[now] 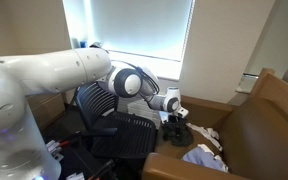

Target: Put the black cloth on the seat of the black chair

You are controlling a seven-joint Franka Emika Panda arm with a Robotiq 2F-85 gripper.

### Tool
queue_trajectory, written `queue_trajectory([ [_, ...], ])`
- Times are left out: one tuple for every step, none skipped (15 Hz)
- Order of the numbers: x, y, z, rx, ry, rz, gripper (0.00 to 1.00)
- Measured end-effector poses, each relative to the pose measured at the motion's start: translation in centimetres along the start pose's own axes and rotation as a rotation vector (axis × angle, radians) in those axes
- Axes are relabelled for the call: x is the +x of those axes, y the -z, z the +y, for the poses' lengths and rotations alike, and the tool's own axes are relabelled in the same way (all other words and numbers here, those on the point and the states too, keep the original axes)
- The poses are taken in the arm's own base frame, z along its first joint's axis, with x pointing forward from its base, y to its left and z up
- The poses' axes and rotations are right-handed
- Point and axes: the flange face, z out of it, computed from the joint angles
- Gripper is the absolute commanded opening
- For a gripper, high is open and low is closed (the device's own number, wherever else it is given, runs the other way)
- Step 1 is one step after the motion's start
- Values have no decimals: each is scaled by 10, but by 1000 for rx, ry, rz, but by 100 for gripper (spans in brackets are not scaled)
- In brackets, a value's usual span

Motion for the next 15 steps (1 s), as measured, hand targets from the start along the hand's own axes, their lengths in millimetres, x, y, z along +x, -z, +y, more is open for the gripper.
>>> queue_trajectory([
  [-1,-1,2,-8,-7,-14,100],
  [-1,-1,2,-11,-8,-19,100],
  [-1,-1,2,-11,-9,-21,100],
  [0,0,1,-7,-7,-9,100],
  [3,3,0,8,-8,23,100],
  [7,6,-1,26,-6,77,100],
  [10,7,0,44,-3,138,100],
  [11,5,2,55,2,182,100],
  [8,1,5,53,7,207,100],
  [5,-5,8,43,6,209,100],
  [1,-10,11,33,4,200,100],
  [-3,-14,11,26,1,178,100],
  [-7,-18,11,16,-4,138,100],
  [-13,-22,10,11,0,85,100],
  [-18,-24,8,9,11,27,100],
])
